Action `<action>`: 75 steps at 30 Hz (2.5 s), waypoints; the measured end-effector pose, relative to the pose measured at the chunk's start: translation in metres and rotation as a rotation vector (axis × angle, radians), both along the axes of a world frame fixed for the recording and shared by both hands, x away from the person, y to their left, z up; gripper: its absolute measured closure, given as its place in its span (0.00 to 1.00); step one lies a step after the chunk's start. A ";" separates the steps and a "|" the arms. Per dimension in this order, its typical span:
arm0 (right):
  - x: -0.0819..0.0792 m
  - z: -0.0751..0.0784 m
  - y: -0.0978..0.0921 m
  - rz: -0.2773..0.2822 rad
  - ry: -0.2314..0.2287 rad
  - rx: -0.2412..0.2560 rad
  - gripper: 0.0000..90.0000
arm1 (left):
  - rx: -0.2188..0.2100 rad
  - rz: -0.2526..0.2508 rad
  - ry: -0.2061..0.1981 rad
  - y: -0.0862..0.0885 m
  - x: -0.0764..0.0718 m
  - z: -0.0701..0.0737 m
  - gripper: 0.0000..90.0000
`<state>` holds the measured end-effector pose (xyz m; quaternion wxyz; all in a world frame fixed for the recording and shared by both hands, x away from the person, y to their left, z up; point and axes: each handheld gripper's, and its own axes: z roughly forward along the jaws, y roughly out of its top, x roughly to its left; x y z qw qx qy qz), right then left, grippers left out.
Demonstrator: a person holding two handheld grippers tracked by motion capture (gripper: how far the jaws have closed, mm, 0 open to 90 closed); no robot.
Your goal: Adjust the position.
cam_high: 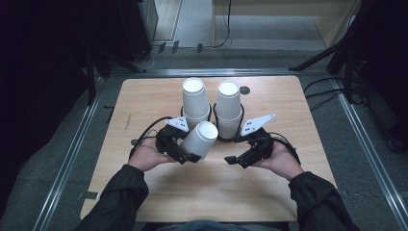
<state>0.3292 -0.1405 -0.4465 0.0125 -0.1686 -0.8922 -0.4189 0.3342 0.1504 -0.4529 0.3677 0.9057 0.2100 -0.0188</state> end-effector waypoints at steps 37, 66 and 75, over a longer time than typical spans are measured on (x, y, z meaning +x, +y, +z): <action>-0.011 -0.007 0.035 0.192 -0.067 -0.031 0.24 | 0.238 -0.210 0.036 -0.052 -0.013 -0.025 0.11; -0.002 0.009 0.004 0.101 -0.094 0.019 0.27 | 0.054 -0.046 -0.052 -0.021 -0.009 -0.008 0.00; -0.001 0.017 -0.011 0.061 -0.100 0.061 0.27 | -0.061 -0.024 -0.067 -0.011 -0.011 -0.004 0.00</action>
